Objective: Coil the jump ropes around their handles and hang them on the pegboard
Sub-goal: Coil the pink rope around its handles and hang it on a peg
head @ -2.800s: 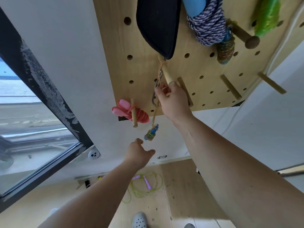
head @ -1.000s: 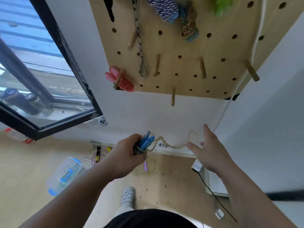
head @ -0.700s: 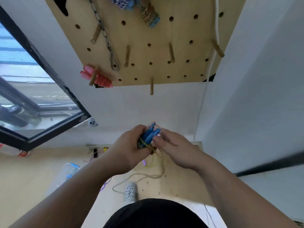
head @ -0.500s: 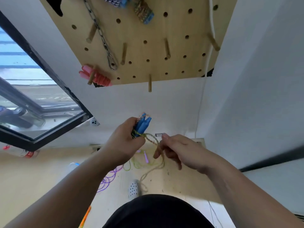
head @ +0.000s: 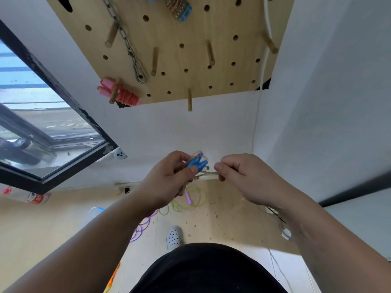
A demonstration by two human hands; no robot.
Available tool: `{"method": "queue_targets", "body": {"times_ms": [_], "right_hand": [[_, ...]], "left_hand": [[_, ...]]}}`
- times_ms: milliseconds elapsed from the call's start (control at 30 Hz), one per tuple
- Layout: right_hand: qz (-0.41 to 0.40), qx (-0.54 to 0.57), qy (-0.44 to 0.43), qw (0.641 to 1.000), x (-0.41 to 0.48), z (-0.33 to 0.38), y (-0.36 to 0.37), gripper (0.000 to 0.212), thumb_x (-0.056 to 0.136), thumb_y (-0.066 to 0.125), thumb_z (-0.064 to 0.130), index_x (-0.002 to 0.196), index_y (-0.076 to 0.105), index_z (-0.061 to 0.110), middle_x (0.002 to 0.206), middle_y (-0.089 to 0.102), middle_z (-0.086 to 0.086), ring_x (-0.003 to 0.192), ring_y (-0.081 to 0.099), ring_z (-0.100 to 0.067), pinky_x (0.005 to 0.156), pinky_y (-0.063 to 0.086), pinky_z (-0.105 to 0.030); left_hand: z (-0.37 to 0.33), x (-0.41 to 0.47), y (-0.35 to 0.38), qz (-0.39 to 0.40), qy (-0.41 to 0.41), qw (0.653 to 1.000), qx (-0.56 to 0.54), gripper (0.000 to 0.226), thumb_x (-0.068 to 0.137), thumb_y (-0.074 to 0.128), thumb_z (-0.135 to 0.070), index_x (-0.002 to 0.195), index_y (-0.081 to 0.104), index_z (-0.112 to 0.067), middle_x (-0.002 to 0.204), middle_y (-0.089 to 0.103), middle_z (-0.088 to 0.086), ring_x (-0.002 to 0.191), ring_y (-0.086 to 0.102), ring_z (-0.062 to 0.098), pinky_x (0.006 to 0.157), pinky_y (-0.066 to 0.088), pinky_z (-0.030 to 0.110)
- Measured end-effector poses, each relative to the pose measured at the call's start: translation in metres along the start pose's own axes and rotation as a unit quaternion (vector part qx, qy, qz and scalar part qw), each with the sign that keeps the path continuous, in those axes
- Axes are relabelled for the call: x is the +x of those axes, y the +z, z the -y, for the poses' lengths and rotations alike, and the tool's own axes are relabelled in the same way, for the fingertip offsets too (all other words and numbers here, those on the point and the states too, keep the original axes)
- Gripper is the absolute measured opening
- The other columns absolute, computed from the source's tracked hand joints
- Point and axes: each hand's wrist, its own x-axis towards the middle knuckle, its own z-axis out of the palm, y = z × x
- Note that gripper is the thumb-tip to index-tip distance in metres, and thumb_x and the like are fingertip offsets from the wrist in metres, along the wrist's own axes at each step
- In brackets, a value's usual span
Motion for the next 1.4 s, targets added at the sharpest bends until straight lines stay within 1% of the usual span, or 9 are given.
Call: {"method": "queue_targets", "body": {"times_ms": [133,267,400,567,733,833,933,1200,1400], "right_hand": [[0.038,-0.155,-0.017,0.987,-0.009,0.007,0.007,0.022,0.097,0.057,0.041,0.079,0.058,0.029,0.073,0.059,0.011,0.072,0.054,-0.007,0.066,0.044,-0.029],[0.104,-0.253,-0.088,0.958,-0.014,0.031,0.011,0.015,0.102,0.048,0.037,0.096,0.058,0.027,0.095,0.062,0.005,0.088,0.055,-0.017,0.072,0.041,-0.034],[0.118,-0.225,-0.138,0.957,-0.005,0.034,-0.009,0.015,0.098,0.057,0.036,0.089,0.062,0.025,0.081,0.057,0.011,0.079,0.053,-0.009,0.077,0.046,-0.034],[0.145,0.092,-0.133,0.976,0.013,0.021,-0.031,0.009,0.084,0.081,0.020,0.083,0.072,0.020,0.072,0.064,0.003,0.064,0.056,-0.007,0.060,0.045,-0.022],[0.152,0.467,-0.061,0.869,0.024,-0.003,0.006,0.022,0.071,0.087,0.024,0.070,0.065,0.020,0.066,0.058,-0.004,0.057,0.050,-0.015,0.054,0.038,-0.027],[0.082,0.559,0.003,0.825,0.022,0.002,0.030,0.024,0.082,0.073,0.025,0.064,0.057,0.022,0.059,0.049,0.001,0.050,0.041,-0.010,0.046,0.029,-0.021],[-0.001,0.580,0.052,0.813,0.018,0.010,0.042,0.029,0.094,0.064,0.024,0.068,0.053,0.021,0.063,0.047,0.002,0.056,0.039,-0.011,0.048,0.029,-0.022],[-0.087,0.417,0.073,0.902,0.006,0.009,0.042,0.024,0.106,0.039,0.012,0.095,0.052,-0.004,0.069,0.045,-0.007,0.058,0.037,-0.011,0.053,0.032,-0.025],[-0.064,0.066,0.035,0.995,-0.010,-0.001,0.039,0.027,0.103,0.045,0.041,0.087,0.065,0.033,0.070,0.061,0.010,0.064,0.056,-0.009,0.064,0.049,-0.037]], "left_hand": [[0.011,0.004,0.008,-0.087,0.014,0.993,0.072,0.023,0.084,0.081,-0.032,0.095,0.062,-0.025,0.082,0.073,-0.006,0.058,0.057,0.009,0.055,0.045,0.026],[0.017,0.004,0.013,-0.111,0.053,0.983,0.134,0.012,0.080,0.084,-0.032,0.086,0.074,-0.029,0.082,0.073,-0.005,0.070,0.065,0.021,0.065,0.053,0.037],[0.010,-0.008,0.014,-0.034,0.126,0.968,0.215,0.031,0.094,0.065,-0.022,0.070,0.066,-0.043,0.064,0.065,-0.019,0.056,0.057,0.005,0.054,0.039,0.013],[-0.014,-0.023,0.011,0.012,0.196,0.966,0.166,0.045,0.096,0.059,-0.007,0.065,0.061,-0.038,0.053,0.053,-0.013,0.047,0.045,0.006,0.047,0.032,0.014],[-0.021,-0.023,0.016,-0.013,0.196,0.981,0.000,0.019,0.088,0.059,-0.012,0.074,0.056,-0.024,0.056,0.059,0.004,0.042,0.044,0.008,0.044,0.037,0.020],[-0.019,-0.021,0.020,-0.026,0.181,0.978,-0.102,0.008,0.085,0.065,-0.020,0.086,0.058,-0.024,0.054,0.058,0.008,0.042,0.041,0.014,0.043,0.035,0.024],[-0.017,-0.019,0.021,0.002,0.184,0.975,-0.122,0.034,0.073,0.081,-0.033,0.102,0.065,-0.030,0.064,0.069,0.006,0.047,0.045,0.016,0.047,0.038,0.025],[-0.029,-0.010,0.031,-0.050,0.118,0.981,-0.146,0.028,0.075,0.062,-0.017,0.085,0.082,-0.035,0.078,0.074,0.005,0.056,0.054,0.019,0.050,0.040,0.027],[-0.029,0.005,0.017,-0.127,0.054,0.980,-0.143,0.034,0.091,0.053,-0.003,0.079,0.078,-0.023,0.071,0.068,0.008,0.059,0.048,0.024,0.050,0.039,0.031]]}}
